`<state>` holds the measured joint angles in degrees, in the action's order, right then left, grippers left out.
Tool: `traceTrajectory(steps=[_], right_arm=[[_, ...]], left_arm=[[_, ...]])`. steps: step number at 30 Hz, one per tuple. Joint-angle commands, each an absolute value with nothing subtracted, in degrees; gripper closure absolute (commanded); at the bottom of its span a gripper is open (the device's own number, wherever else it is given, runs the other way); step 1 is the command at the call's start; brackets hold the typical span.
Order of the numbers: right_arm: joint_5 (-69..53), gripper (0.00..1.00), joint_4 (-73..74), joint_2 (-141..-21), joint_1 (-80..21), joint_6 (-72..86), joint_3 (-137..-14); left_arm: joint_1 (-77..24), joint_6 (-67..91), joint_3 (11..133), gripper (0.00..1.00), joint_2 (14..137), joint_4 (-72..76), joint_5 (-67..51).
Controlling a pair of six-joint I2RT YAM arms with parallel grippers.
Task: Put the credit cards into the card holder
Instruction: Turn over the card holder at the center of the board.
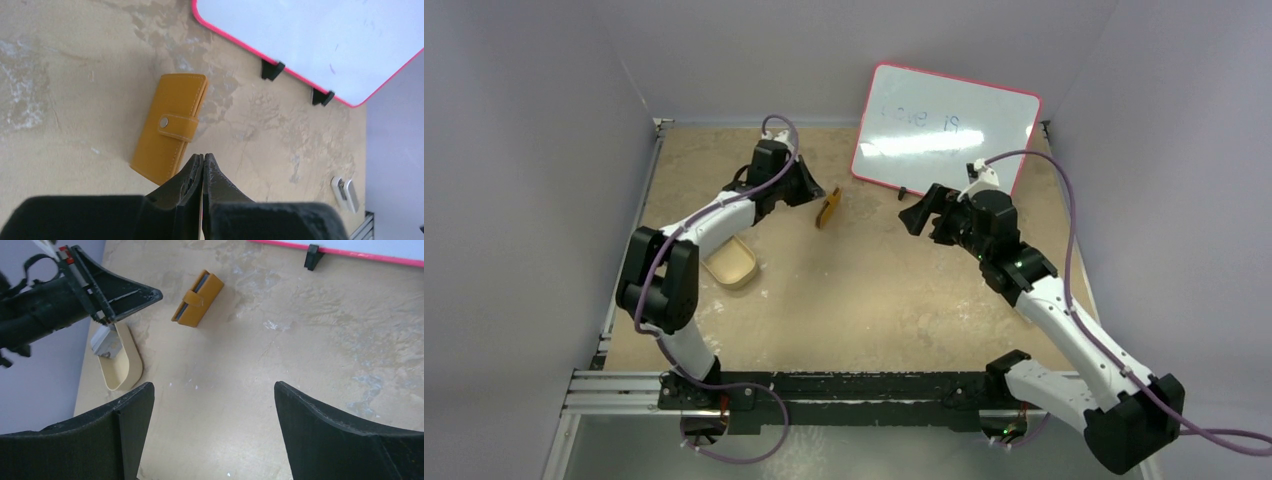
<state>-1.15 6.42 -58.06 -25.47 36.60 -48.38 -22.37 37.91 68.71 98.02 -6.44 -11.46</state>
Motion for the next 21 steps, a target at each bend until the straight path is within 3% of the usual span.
traceTrajectory(steps=[1, 4, 8, 14, 21], right_arm=[[-6.06, 0.1, 1.52, -61.3, -25.38, 37.59, -49.89], [-6.23, 0.11, 0.65, -61.4, -25.32, 37.79, -48.07], [-5.62, 0.11, 0.04, -61.5, -25.38, 38.4, -45.33], [-5.26, 0.15, 0.2, -64.19, -25.33, 39.07, -46.23], [-5.75, 0.2, 0.83, -66.84, -25.33, 38.61, -47.79]], left_arm=[[-29.78, 29.01, 72.0, 1.0, 93.08, -21.95, 0.6], [-34.46, 27.13, 71.5, 1.0, 90.57, -27.85, 6.24], [-35.2, 30.92, 66.23, 0.99, 87.05, -22.76, 1.99], [-27.71, 29.7, 69.11, 0.7, 94.31, -19.52, -4.0], [-22.83, 23.36, 81.44, 0.56, 108.85, -17.85, -6.53]])
